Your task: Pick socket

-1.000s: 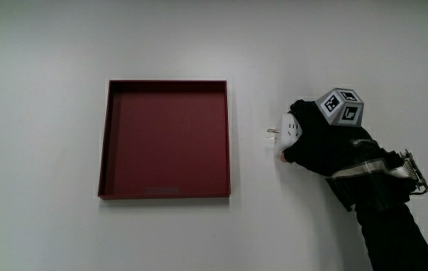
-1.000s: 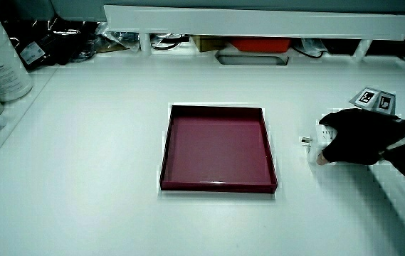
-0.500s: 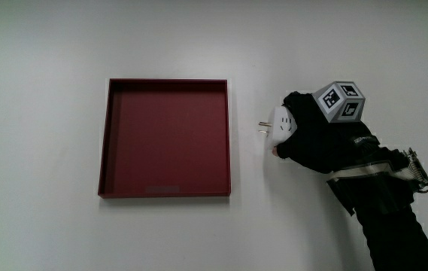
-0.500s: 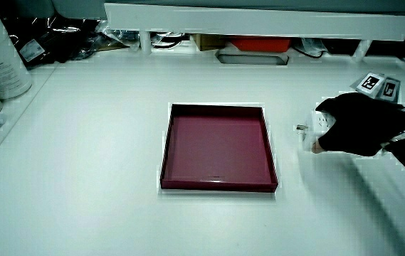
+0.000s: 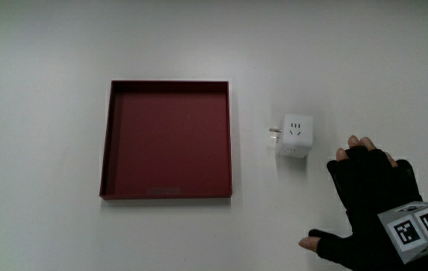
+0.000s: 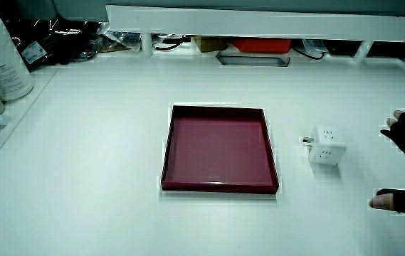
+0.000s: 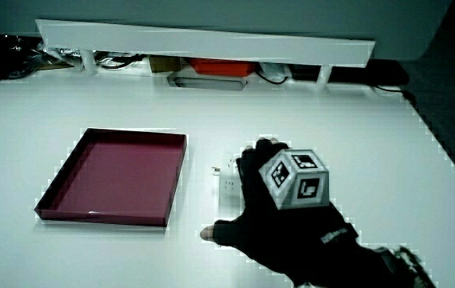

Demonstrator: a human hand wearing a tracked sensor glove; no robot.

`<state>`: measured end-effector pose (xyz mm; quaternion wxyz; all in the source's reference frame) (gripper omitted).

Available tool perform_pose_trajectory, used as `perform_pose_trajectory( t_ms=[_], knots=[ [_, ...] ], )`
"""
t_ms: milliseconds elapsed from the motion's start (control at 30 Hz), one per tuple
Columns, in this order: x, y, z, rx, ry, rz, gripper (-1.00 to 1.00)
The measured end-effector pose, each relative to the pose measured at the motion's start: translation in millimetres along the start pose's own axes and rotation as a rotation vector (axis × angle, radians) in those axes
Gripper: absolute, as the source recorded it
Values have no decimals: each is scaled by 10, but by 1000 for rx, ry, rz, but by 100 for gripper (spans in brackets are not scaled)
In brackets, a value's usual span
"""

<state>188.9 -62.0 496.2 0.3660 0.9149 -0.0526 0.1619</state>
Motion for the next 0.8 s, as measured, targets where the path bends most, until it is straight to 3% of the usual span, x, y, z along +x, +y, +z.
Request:
perform_pose_trajectory(
  t_ms=[100,233,500,600,633,800],
  knots=[
    [-23,-20,20,23,-11,13,100],
    [-99,-76,113,52,2,48,100],
    [-585,-378,386,131,-20,194,100],
    [-779,-434,404,138,-42,247,100],
    [-856,-467,425,138,-21,263,100],
    [-1079,-442,374,119,-29,313,100]
  ],
)
